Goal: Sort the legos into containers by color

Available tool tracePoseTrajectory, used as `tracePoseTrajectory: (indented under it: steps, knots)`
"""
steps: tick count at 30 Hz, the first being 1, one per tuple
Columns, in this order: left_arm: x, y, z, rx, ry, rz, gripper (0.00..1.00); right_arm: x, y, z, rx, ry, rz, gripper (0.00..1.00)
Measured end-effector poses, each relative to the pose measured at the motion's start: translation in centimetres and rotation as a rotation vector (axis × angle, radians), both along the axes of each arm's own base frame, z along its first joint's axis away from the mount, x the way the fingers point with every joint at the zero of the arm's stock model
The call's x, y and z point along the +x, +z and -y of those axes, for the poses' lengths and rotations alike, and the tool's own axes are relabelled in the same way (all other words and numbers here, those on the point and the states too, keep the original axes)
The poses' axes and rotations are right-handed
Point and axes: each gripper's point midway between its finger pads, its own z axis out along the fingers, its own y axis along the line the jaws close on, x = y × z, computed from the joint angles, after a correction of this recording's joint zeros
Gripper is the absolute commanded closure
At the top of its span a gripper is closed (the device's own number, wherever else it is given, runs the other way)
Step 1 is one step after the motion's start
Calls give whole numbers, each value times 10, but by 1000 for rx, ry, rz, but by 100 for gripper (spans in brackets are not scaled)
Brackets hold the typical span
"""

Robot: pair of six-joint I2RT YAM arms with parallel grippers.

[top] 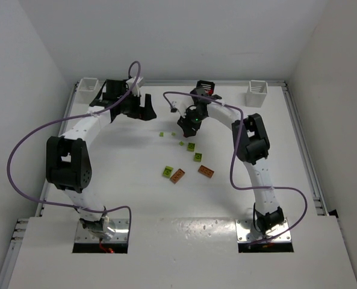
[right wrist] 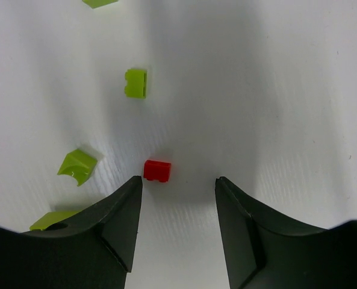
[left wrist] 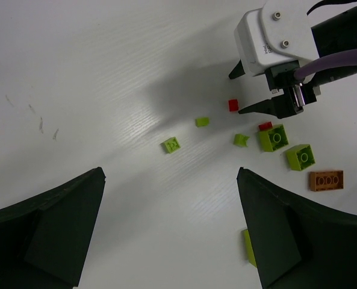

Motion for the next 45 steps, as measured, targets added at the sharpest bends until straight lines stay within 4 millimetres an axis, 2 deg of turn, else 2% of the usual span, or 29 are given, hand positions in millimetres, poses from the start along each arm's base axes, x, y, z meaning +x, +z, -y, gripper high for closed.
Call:
tracePoseTrajectory:
  steps: [10,14,27,29,35,45]
  knots:
    - [0,0,0,0,0,0,2,-7,0,-9,-11,21,-14,48]
    - [1,0,-2,0,5,0,2,-8,-1,-11,-13,27,-12,51]
    - [2,0,-5,0,12,0,2,-2,-2,-12,-37,19,23,78]
    - [2,0,-5,0,11,0,2,-1,-3,-12,-38,18,28,86]
    - [2,0,-5,0,12,0,2,0,-2,-14,-36,12,33,96]
    - [2,0,-6,0,14,0,2,0,2,-19,15,-61,-9,100]
